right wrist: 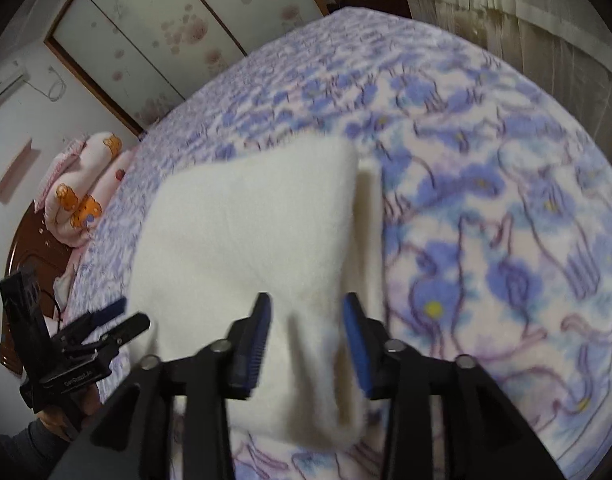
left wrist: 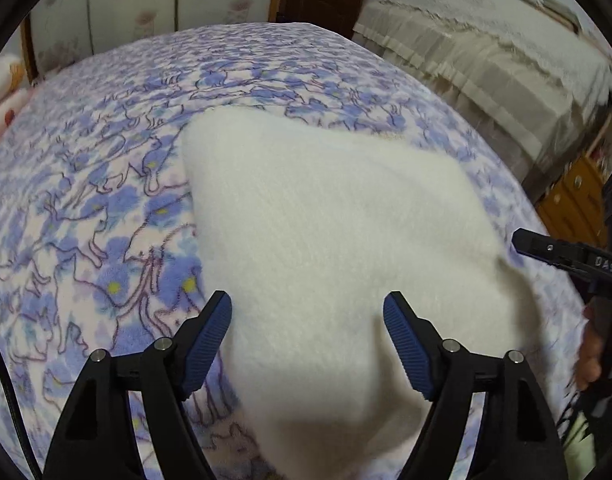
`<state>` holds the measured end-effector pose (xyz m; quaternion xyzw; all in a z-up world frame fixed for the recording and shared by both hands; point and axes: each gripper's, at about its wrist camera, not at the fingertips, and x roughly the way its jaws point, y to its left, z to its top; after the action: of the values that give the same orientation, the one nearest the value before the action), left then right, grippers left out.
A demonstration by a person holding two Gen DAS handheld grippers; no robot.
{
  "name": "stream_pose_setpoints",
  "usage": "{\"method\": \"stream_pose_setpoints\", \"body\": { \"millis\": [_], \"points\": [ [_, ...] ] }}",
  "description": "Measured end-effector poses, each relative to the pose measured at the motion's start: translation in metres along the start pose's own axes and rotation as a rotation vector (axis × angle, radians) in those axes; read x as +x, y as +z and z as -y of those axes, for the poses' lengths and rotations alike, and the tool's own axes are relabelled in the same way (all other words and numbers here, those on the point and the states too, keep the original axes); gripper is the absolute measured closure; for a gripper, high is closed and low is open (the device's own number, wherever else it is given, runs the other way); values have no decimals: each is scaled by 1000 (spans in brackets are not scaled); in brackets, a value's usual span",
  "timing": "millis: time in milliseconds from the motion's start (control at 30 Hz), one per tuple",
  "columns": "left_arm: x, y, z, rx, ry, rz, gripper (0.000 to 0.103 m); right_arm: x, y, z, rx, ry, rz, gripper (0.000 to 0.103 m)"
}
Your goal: Fold large clothes
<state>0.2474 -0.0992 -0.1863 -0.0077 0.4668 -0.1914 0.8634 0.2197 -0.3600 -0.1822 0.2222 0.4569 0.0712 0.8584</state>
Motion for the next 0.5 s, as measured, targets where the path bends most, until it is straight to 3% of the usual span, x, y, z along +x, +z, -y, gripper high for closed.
{"method": "stream_pose_setpoints", "body": {
  "millis": [167,300,333,400,500],
  "points": [
    [20,30,-31,-121,15,-7,24,39,44,10,81,-26,-30,53],
    [44,49,-47,-181,-36,-54,24,81,62,23,149,-95,-86,53],
    [50,52,-50,-191,-46,-67,24,87,62,28,167,-79,-104,54],
    [56,55,-52,-208,-63,-72,24,85,63,30,160,-14,-87,84],
    [61,52,-49,-191,-63,-55,19,71,55,24,94,-81,-19,86]
  ]
}}
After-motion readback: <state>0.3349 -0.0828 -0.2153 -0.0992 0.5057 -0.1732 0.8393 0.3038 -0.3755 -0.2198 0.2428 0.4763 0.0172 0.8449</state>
